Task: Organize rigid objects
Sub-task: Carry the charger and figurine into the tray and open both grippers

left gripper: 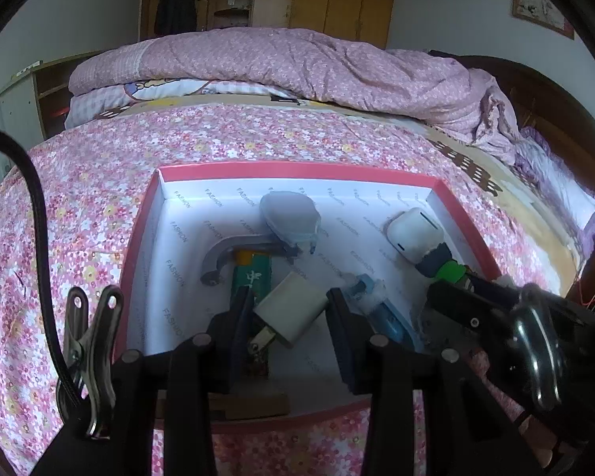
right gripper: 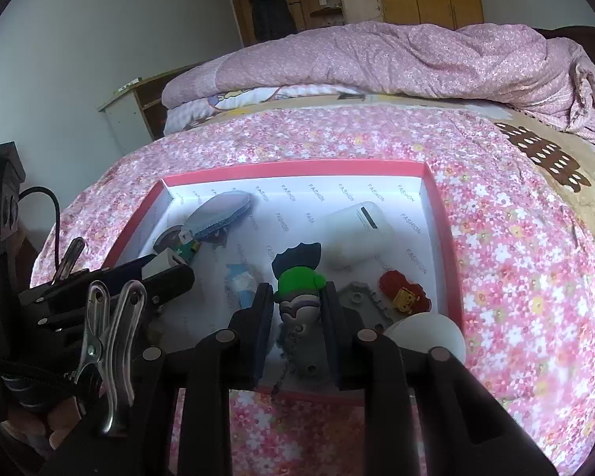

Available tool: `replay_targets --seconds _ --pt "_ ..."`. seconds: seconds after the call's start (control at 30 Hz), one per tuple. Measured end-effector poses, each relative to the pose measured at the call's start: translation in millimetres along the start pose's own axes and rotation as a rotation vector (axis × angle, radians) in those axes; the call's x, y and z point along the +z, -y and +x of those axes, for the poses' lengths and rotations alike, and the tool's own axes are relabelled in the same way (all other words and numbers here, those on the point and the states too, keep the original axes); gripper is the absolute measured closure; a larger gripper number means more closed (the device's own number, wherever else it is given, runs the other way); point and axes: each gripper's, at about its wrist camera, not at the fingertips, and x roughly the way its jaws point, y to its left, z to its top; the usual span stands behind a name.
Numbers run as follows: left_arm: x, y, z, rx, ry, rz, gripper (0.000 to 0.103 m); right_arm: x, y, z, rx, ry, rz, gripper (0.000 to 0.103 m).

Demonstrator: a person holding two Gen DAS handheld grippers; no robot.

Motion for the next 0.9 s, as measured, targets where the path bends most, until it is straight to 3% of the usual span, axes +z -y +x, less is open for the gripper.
replay_targets --seconds 0.13,0.33,0.5,0.63,0.9 --pt "0 1 -3 -0.002 0.009 0.0 0.062 -1 0 0 0.007 -0.005 0.012 0.078" --pt "0 4 -10 -0.007 0.024 0.003 0.048 -2 -2 -6 0.021 0.012 0.012 0.07" --pt "1 3 -13 0.006 0.02 -0.004 0.047 -1 -7 -13 0.03 0.032 -0.003 0.067" --pt "-1 2 -16 0.017 0.017 -0.012 0.047 -1 -7 -18 0.016 0.036 0.001 0.049" --pt "-4 7 -32 0.023 0.007 -0.014 0.047 -7 -11 -32 0.026 0.057 0.005 0.046"
